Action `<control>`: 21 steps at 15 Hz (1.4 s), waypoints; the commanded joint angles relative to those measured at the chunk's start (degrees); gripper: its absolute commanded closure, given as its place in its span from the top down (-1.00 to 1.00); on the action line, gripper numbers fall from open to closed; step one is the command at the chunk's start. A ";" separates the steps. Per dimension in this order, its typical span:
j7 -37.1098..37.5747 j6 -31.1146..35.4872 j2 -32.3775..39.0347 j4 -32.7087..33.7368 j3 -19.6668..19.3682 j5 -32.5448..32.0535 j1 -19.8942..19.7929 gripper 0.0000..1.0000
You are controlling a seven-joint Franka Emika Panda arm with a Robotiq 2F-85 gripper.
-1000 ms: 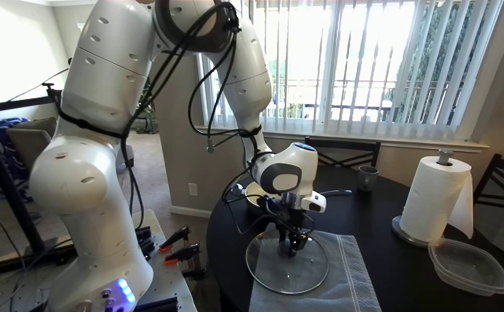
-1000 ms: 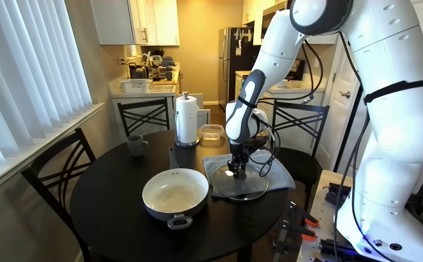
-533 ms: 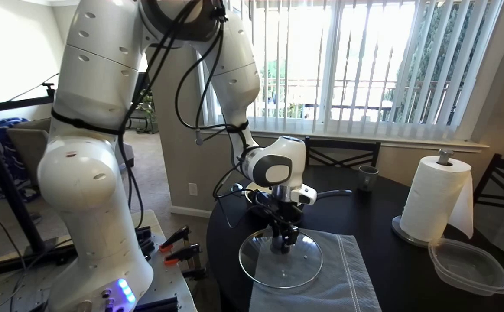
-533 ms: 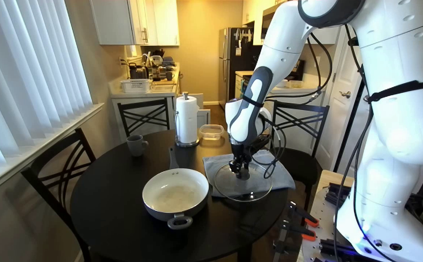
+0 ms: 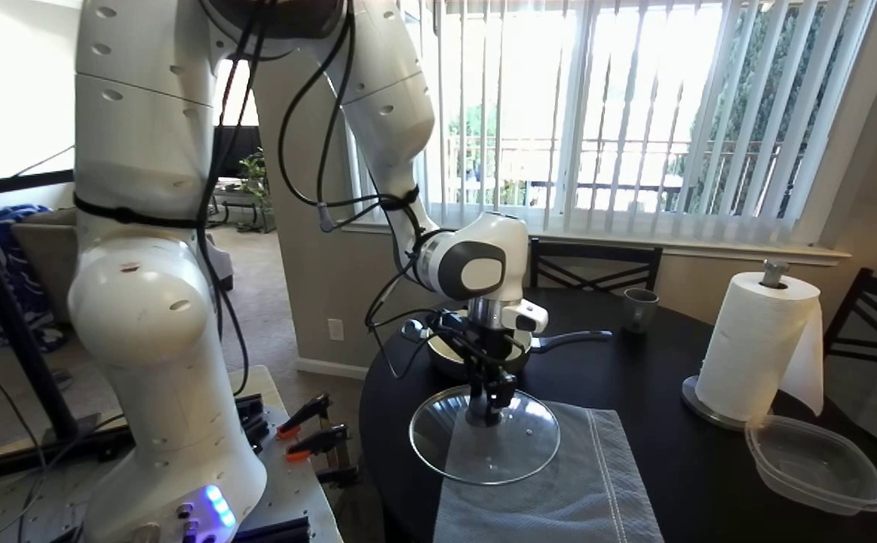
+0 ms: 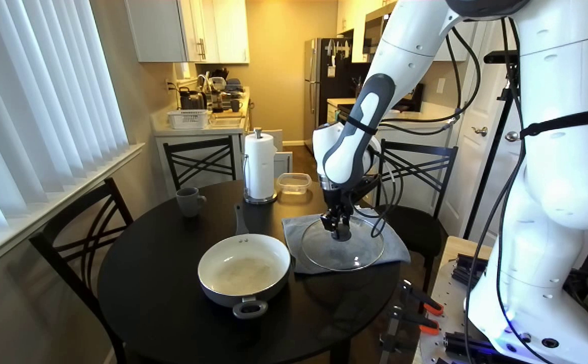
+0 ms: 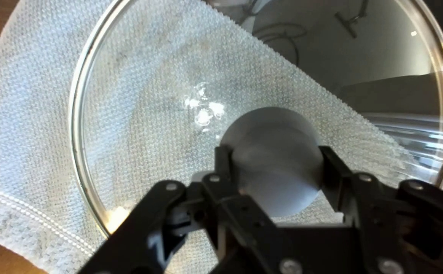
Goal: Put the lid on the pot
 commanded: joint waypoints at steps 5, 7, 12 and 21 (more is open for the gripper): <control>-0.30 -18.11 -7.19 3.93 3.99 -2.62 -0.56 -0.34; -0.19 -20.93 -6.53 6.25 5.89 -3.22 -0.06 -0.34; -0.09 -22.92 -4.13 10.05 9.96 -4.30 1.05 -0.34; 0.13 -24.62 3.14 20.24 13.13 -6.24 4.36 -0.34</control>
